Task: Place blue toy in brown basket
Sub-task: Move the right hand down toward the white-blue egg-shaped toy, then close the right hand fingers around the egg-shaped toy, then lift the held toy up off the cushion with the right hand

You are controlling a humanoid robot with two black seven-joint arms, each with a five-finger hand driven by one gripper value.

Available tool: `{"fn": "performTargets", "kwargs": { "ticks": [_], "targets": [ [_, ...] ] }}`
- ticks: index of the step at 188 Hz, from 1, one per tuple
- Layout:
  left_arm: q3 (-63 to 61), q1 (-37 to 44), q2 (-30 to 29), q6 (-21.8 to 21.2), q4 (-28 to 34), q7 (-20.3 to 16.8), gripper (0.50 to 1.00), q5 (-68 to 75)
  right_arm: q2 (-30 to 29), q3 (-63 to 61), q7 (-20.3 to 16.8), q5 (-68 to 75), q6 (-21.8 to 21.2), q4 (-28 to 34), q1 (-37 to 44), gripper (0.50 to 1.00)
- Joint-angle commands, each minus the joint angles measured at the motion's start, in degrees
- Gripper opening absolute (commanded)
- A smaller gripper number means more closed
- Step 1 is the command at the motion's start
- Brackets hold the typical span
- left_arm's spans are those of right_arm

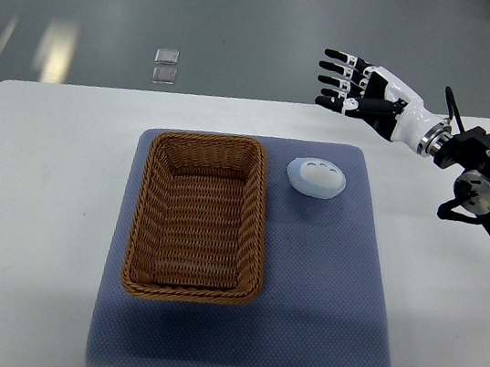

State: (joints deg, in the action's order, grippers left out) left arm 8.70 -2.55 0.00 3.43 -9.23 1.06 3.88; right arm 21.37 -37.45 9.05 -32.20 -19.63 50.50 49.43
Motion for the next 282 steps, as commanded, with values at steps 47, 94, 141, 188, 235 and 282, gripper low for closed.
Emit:
{"fn": "performTargets", "kwargs": {
  "ticks": [47, 94, 141, 188, 235, 282],
  "targets": [
    [0.00, 0.00, 0.00, 0.00, -0.09, 0.00, 1.000, -0.01, 4.03, 33.40, -3.24, -26.68, -4.72, 4.52, 25.45, 0.911],
    [-0.09, 0.00, 0.00, 0.00, -0.09, 0.00, 1.000, -0.01, 2.36, 41.85, -8.78, -26.69, -1.21, 4.96, 28.36, 0.907],
    [-0.09, 0.00, 0.00, 0.09, 0.00, 0.00, 1.000, -0.01, 1.31, 41.58, -9.31, -26.16, 3.45, 4.61, 23.70, 0.905],
    [0.00, 0.00, 0.00, 0.09, 0.00, 0.00, 1.000, -0.01, -1.51, 41.32, -9.31, -26.33, 10.05, 0.74, 19.31, 0.903],
    [0.00, 0.00, 0.00, 0.09, -0.09, 0.00, 1.000, -0.01, -2.12, 41.41, -9.23, -26.42, 11.36, -0.93, 16.93, 0.903],
    [0.00, 0.00, 0.00, 0.09, -0.09, 0.00, 1.000, -0.01, -2.65, 41.76, -8.79, -26.95, 13.47, -2.07, 15.26, 0.766]
  ]
}}
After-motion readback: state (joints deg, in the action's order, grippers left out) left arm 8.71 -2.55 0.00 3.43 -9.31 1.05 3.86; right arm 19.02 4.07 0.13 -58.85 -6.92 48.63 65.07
